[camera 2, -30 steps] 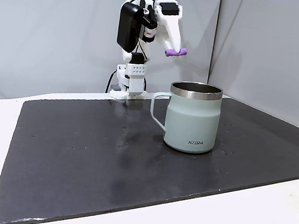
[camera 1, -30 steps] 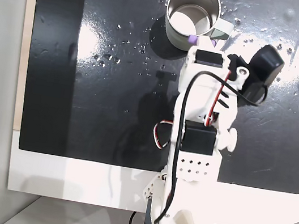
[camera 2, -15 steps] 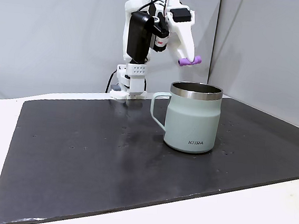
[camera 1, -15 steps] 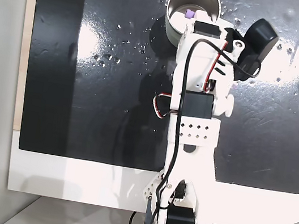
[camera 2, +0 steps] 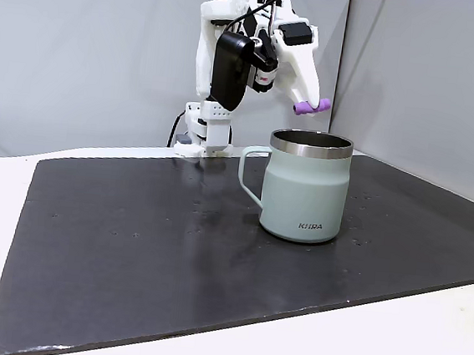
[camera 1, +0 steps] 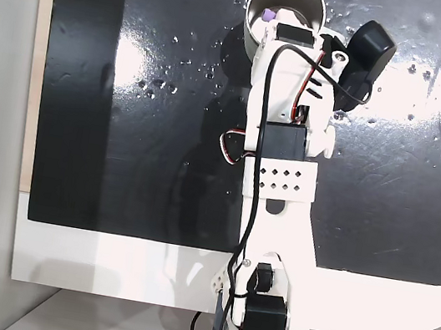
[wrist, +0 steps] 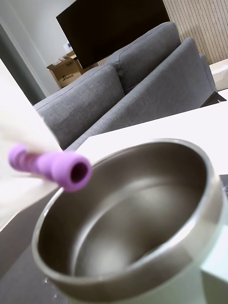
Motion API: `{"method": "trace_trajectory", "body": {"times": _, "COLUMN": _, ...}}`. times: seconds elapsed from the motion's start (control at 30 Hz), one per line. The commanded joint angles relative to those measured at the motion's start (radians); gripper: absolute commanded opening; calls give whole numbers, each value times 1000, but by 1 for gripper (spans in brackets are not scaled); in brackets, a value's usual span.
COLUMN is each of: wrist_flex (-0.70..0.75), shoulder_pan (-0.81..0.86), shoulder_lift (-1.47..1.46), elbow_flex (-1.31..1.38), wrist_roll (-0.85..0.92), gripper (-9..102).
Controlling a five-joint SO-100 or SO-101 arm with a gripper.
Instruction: Grasp a pengrip and put it in the cup.
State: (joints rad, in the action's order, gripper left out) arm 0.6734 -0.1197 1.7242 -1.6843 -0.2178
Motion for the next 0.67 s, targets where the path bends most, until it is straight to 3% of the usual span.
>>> {"method": "trace_trajectory", "body": {"times": 0.0, "wrist_flex": 26, "shoulder_pan": -6, "shoulder_lift": -6, "elbow_flex": 112, "wrist_roll": 17, "gripper": 22}}
{"method": "trace_trajectory", "body": {"times": 0.07, "wrist_flex": 49, "shoulder_pan": -6, "shoulder_lift": -17, "elbow_flex": 130, "wrist_roll": 23, "gripper": 26}}
{"method": "trace_trajectory", "body": {"times": 0.63, "wrist_flex": 52, "shoulder_pan": -3, "shoulder_lift": -17, "elbow_flex": 133, "wrist_roll": 43, "gripper": 25}}
